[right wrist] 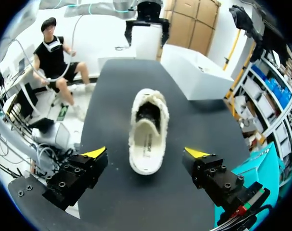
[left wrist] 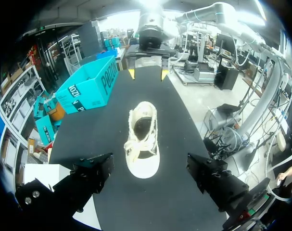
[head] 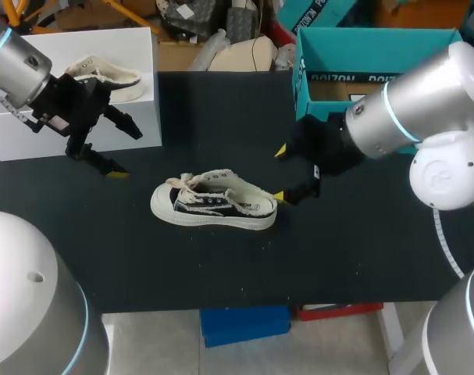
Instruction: Take the shoe out of the shoebox, open the shoe tongue, remove and reinsert the insole, then place the shoe into the shoebox
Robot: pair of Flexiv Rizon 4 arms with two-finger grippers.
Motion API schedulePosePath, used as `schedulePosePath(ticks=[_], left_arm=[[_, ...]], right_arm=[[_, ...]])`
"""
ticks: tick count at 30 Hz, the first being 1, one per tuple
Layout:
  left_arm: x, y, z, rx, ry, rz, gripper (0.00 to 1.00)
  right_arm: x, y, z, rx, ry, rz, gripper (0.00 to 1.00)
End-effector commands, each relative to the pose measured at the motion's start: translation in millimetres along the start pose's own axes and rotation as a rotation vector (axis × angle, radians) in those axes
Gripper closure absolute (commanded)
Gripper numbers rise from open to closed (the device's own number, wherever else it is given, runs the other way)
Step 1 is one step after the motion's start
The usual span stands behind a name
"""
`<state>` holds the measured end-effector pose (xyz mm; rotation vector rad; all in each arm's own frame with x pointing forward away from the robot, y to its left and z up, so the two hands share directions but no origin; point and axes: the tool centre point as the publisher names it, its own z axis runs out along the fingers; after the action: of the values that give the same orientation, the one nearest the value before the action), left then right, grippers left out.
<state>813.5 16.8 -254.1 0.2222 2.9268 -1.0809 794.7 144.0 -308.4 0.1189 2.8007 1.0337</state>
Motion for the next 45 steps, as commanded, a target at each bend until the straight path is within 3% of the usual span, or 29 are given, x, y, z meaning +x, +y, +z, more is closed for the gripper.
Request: schedulePosePath(ticks=[1, 10, 21, 45], left_arm=[[0.1, 0, 1, 0.0, -0.002, 0.002, 0.0], [0.1, 0, 1, 0.0, -0.002, 0.002, 0.0], [0.1, 0, 1, 0.0, -0.002, 0.002, 0.0], [0.1, 0, 1, 0.0, -0.002, 0.002, 0.0]], right_arm=[[0.1, -12.7, 22, -0.183, -0.039, -0.026, 0.0], [-2.2, -28.2, 41, -0.257, -0.065, -0.061, 0.0], [-4.6, -42.1, 63, -0.312, -0.019, -0.031, 0.0], [2.9, -39.7, 105, -0.405, 0.004, 0.001, 0.0]])
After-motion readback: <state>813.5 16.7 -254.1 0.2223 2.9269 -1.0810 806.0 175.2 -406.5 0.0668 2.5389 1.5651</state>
